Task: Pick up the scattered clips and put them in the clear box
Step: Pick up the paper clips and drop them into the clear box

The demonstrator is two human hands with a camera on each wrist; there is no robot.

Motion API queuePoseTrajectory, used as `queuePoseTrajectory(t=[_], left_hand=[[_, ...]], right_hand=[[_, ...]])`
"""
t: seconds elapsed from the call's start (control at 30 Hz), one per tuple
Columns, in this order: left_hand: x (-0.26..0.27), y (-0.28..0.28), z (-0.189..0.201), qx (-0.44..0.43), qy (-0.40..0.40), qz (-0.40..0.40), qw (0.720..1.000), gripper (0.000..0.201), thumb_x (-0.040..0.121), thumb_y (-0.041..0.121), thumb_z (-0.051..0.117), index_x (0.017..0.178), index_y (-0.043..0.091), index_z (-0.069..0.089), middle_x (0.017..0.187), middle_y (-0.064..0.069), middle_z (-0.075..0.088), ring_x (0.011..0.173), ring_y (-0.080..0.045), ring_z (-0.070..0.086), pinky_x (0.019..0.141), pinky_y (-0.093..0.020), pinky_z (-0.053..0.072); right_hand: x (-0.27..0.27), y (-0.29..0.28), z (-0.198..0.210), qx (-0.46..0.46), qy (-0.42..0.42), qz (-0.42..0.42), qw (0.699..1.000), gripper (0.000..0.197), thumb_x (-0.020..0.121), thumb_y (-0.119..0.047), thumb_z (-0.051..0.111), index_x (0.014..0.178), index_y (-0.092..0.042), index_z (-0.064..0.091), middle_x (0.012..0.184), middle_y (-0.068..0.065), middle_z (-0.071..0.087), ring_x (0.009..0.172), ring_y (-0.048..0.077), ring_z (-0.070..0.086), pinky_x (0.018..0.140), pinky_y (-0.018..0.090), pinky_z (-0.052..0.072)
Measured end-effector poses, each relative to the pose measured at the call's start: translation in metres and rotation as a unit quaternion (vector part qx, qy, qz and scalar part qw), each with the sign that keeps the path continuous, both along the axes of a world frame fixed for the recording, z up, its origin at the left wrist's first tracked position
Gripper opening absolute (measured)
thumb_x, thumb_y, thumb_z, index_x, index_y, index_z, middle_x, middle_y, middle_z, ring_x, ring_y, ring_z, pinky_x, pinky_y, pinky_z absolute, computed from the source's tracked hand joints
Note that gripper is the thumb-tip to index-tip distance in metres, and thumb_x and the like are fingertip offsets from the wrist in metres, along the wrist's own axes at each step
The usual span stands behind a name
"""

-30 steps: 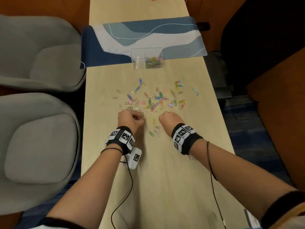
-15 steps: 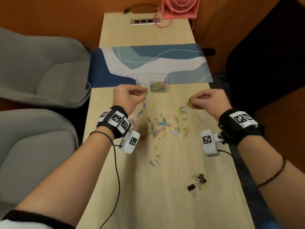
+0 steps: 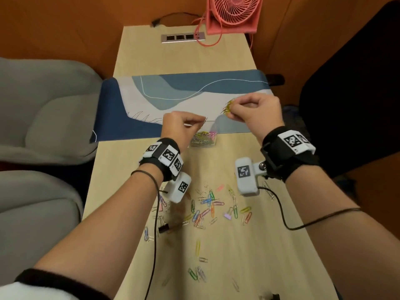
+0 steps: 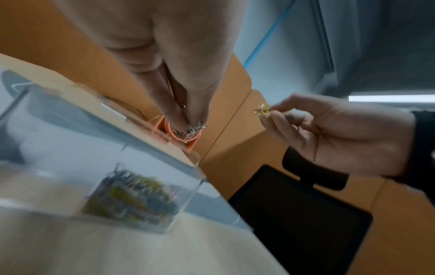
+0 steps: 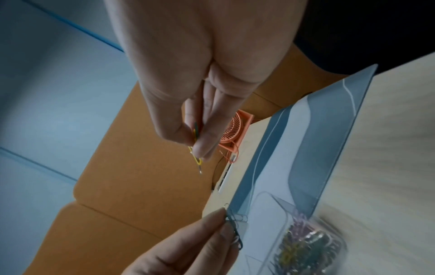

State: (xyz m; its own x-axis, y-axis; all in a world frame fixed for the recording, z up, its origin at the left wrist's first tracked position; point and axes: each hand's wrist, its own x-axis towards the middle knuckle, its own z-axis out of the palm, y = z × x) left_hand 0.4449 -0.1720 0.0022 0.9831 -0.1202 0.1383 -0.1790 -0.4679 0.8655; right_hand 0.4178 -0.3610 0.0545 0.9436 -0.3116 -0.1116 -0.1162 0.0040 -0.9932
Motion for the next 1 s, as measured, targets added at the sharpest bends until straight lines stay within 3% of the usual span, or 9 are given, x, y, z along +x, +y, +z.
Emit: queuePoseTrajectory(t=[0.23,0.3,0.4,0.43,0.5,0.57,0.67,0.83,1.0], left_hand=[[0.006,-0.001,-0.031,0.04,0.0,-0.007,0.999,0.017,0.083,0.004,0.071,0.09,0.017,0.08,0.087,0.005,0.076,0.081,-0.006,0.07,0.083,-0.027,0.058],[0.004,-0.003,-0.036,0.056,-0.005,-0.012,0.998,0.019,0.082,0.005,0.07,0.091,0.019,0.08,0.09,0.005,0.076,0.079,-0.006,0.069,0.083,-0.022,0.056],[-0.002,-0.003,-0.037,0.082,-0.044,-0.014,0.996,0.015,0.082,0.012,0.072,0.092,0.021,0.079,0.092,0.006,0.075,0.076,-0.001,0.061,0.077,-0.003,0.043],[-0.004,-0.002,-0.036,0.084,-0.064,-0.007,0.994,0.014,0.082,0.015,0.073,0.092,0.022,0.079,0.091,0.007,0.075,0.077,0.001,0.058,0.078,-0.002,0.041],[-0.007,0.002,-0.036,0.076,-0.086,0.014,0.993,0.013,0.082,0.017,0.073,0.092,0.022,0.079,0.09,0.009,0.075,0.083,0.001,0.059,0.083,-0.013,0.046],[-0.013,0.007,-0.036,0.07,-0.085,0.036,0.993,0.016,0.082,0.016,0.07,0.094,0.024,0.078,0.091,0.013,0.073,0.089,-0.004,0.06,0.085,-0.025,0.049],[-0.022,0.016,-0.035,0.061,-0.082,0.048,0.994,0.019,0.083,0.016,0.069,0.097,0.026,0.076,0.091,0.017,0.068,0.088,-0.007,0.056,0.082,-0.028,0.048],[-0.043,0.027,-0.028,0.052,-0.075,0.029,0.995,0.02,0.084,0.015,0.068,0.099,0.026,0.075,0.091,0.015,0.068,0.085,-0.008,0.053,0.077,-0.02,0.043],[-0.074,0.041,-0.019,0.074,-0.01,-0.037,0.997,0.019,0.084,0.014,0.068,0.096,0.026,0.077,0.089,0.01,0.071,0.079,-0.007,0.056,0.068,-0.015,0.042]], right_hand=[[0.015,0.007,-0.042,-0.031,0.05,0.015,0.998,0.011,0.069,0.004,0.073,0.072,-0.006,0.071,0.077,0.019,0.073,0.075,0.033,0.073,0.078,0.046,0.06],[0.019,0.01,-0.048,-0.039,0.054,0.02,0.998,0.013,0.068,0.004,0.072,0.068,-0.01,0.071,0.075,0.017,0.073,0.074,0.033,0.073,0.078,0.047,0.059],[0.023,0.014,-0.052,-0.08,0.048,0.027,0.995,0.011,0.067,0.002,0.071,0.07,-0.009,0.072,0.07,0.013,0.073,0.069,0.028,0.073,0.074,0.044,0.061],[0.024,0.015,-0.053,-0.102,0.041,0.031,0.993,0.01,0.067,0.001,0.071,0.071,-0.009,0.072,0.069,0.011,0.073,0.067,0.025,0.073,0.073,0.041,0.061],[0.026,0.019,-0.052,-0.16,0.018,0.047,0.986,0.009,0.068,-0.002,0.072,0.072,-0.01,0.073,0.067,0.006,0.072,0.063,0.017,0.072,0.07,0.034,0.061],[0.026,0.024,-0.051,-0.236,-0.01,0.074,0.969,0.008,0.068,-0.007,0.073,0.073,-0.014,0.073,0.066,-0.002,0.071,0.063,0.011,0.07,0.071,0.024,0.059],[0.025,0.033,-0.05,-0.353,-0.04,0.125,0.926,0.008,0.071,-0.012,0.072,0.076,-0.017,0.075,0.063,-0.011,0.065,0.064,0.008,0.067,0.073,0.014,0.052],[0.023,0.042,-0.051,-0.495,-0.041,0.207,0.843,0.023,0.081,-0.019,0.068,0.104,-0.02,0.074,0.092,-0.005,0.073,0.087,0.014,0.066,0.089,0.026,0.052],[0.011,0.049,-0.046,-0.502,-0.033,0.194,0.842,0.024,0.085,-0.013,0.06,0.103,-0.023,0.074,0.098,-0.001,0.074,0.089,0.019,0.068,0.086,0.035,0.055]])
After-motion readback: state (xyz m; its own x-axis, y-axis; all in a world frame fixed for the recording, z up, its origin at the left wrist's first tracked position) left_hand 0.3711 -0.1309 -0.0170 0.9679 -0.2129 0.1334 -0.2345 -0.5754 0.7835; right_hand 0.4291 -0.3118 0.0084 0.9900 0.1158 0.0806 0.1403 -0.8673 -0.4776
